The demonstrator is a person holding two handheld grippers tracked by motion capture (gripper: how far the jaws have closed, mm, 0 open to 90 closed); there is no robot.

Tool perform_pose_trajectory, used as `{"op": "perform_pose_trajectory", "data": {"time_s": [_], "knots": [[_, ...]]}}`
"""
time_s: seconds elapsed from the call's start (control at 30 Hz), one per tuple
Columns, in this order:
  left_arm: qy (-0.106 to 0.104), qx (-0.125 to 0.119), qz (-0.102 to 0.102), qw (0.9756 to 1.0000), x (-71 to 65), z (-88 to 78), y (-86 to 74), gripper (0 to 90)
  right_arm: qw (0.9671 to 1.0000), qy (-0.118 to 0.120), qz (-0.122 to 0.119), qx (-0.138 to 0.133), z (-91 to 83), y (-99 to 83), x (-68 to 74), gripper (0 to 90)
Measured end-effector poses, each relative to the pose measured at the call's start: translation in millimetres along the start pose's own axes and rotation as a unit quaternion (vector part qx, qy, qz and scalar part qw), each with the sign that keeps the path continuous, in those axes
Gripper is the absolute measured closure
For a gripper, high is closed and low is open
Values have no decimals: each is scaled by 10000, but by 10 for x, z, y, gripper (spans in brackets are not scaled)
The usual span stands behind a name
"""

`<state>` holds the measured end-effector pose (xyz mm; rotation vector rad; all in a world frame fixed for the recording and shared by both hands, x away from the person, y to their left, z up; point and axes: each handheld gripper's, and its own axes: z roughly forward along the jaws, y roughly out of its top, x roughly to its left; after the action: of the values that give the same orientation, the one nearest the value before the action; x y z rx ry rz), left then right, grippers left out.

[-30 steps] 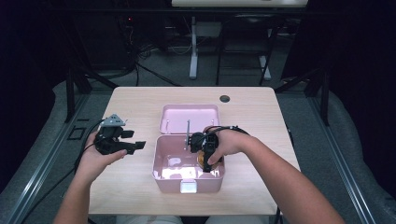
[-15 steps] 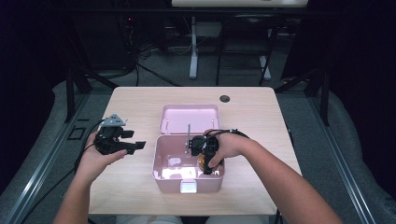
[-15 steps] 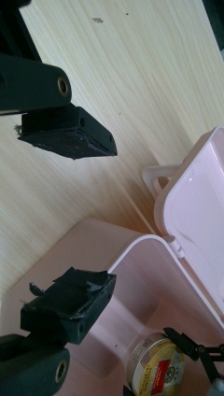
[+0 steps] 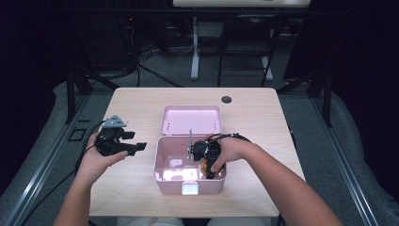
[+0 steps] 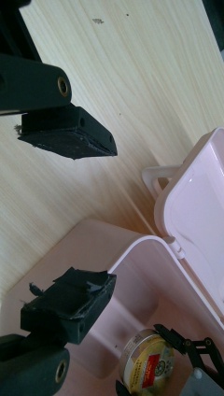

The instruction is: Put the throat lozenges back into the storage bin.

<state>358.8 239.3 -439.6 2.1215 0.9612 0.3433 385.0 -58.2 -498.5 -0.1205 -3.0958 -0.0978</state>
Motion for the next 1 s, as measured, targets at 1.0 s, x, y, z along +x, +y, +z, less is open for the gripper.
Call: {"op": "perform_pose_trajectory", "data": {"time_s": [1.0], "knots": [[22, 7, 3, 10000, 7, 0, -1, 323, 9999, 121, 82, 18, 118, 4, -29, 198]]}}
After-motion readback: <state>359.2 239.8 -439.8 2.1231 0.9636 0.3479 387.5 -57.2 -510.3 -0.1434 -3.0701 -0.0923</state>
